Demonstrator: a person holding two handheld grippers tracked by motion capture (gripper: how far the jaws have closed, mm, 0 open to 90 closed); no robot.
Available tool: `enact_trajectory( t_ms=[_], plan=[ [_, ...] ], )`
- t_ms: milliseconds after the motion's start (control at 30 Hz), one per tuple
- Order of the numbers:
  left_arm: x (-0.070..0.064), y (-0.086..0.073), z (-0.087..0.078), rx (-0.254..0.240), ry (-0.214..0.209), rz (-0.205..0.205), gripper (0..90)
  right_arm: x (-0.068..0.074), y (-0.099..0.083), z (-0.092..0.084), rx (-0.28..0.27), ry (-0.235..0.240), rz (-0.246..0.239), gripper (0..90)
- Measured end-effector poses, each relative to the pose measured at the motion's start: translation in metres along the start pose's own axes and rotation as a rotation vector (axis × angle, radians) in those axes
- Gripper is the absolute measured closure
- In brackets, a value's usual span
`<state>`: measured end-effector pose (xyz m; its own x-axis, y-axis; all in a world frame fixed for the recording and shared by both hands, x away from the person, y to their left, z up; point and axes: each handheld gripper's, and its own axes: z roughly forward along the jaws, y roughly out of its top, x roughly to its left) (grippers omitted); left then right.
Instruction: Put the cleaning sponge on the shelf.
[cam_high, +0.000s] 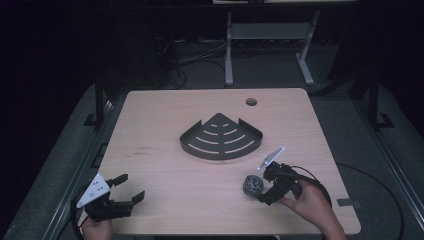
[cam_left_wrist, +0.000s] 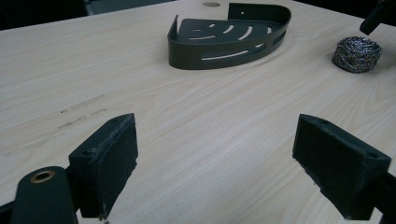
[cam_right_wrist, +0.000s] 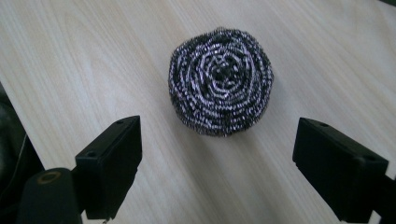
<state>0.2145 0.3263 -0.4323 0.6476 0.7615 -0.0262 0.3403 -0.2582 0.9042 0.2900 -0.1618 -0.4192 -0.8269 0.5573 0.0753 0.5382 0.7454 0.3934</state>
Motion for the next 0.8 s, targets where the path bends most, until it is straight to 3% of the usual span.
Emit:
enact_trajectory(
  t_ms=[800],
  plan=[
    [0.002, 0.0, -0.002, -0.008, 0.004, -0.001, 13.3, -0.005, 0.025, 0.021, 0.061, 0.031, -0.02, 14.8]
  ],
)
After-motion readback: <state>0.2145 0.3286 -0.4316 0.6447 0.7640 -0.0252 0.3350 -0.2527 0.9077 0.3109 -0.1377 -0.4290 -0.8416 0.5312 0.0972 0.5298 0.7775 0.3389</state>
